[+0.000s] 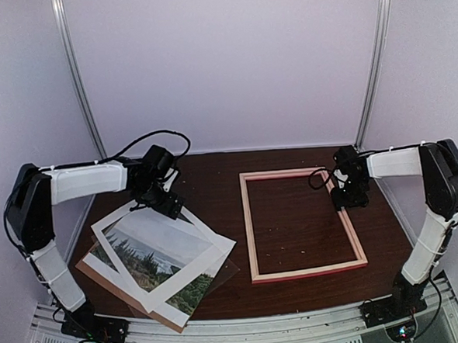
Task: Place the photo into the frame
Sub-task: Adjust the frame body at the center of the board, then pick up the glass panel from the mat board.
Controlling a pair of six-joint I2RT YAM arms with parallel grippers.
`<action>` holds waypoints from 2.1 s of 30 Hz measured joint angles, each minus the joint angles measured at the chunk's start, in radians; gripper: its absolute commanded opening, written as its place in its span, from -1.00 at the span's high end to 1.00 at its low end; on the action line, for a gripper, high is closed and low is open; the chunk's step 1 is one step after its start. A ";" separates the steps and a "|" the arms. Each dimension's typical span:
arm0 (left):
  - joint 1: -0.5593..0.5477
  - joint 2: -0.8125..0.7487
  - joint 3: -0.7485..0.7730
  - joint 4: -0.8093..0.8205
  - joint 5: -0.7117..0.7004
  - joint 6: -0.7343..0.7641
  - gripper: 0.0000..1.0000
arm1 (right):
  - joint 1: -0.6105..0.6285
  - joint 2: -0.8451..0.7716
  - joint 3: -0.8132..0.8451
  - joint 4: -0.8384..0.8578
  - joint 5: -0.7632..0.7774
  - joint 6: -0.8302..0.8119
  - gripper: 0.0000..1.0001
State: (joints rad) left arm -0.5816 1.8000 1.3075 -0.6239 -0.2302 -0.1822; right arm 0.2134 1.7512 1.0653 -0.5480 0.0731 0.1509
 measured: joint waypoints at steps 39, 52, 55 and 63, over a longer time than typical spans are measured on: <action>0.290 -0.918 -0.774 -0.177 0.315 -0.644 -0.95 | 0.726 0.457 0.599 0.099 -0.559 0.174 -0.19; 0.293 -0.962 -0.866 -0.167 0.346 -0.729 -0.91 | 0.726 0.467 0.596 0.116 -0.615 0.253 -0.09; 0.293 -0.957 -0.882 -0.153 0.352 -0.735 -0.89 | 0.726 0.468 0.594 0.122 -0.620 0.270 -0.06; 0.294 -0.930 -0.894 -0.127 0.365 -0.744 -0.85 | 0.726 0.480 0.585 0.143 -0.627 0.317 -0.01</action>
State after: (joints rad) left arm -0.2871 0.8703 0.4137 -0.7509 0.1345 -0.9264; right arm 0.9394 2.2314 1.6501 -0.4053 -0.5537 0.4683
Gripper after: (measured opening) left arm 0.924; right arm 0.514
